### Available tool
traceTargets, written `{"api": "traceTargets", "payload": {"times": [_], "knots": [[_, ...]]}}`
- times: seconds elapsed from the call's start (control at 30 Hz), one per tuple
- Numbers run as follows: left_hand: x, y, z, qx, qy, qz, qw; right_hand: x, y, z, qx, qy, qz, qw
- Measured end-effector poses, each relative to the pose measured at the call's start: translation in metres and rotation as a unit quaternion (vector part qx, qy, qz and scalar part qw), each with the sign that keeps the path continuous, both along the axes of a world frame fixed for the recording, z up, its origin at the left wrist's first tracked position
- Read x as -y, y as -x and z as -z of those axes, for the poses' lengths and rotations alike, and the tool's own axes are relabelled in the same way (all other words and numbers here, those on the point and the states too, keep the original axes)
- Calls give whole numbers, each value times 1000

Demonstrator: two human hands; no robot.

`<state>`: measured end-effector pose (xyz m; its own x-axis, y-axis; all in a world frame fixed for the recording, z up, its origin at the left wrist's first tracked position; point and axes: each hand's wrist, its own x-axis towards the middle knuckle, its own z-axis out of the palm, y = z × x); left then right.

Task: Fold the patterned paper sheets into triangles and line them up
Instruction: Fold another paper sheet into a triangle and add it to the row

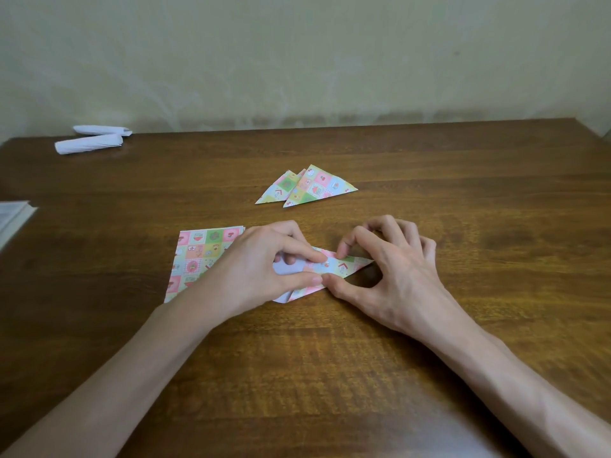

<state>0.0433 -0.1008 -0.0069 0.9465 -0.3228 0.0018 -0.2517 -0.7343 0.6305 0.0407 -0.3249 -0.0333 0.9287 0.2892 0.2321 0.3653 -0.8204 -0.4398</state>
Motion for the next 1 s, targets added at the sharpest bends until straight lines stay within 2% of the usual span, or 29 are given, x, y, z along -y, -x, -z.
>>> {"api": "traceTargets", "payload": {"times": [0.4,0.67,1.0], "knots": [[-17,-5,-12,-47,-39,103,993,-1,1,-1,-9,-4,3,1000],[-26,-5,-14,-32,-112,159,980,0,0,-1,-12,-4,5,1000],[-30,-4,-13,-18,-99,161,982,-12,7,-1,9,27,28,999]]}}
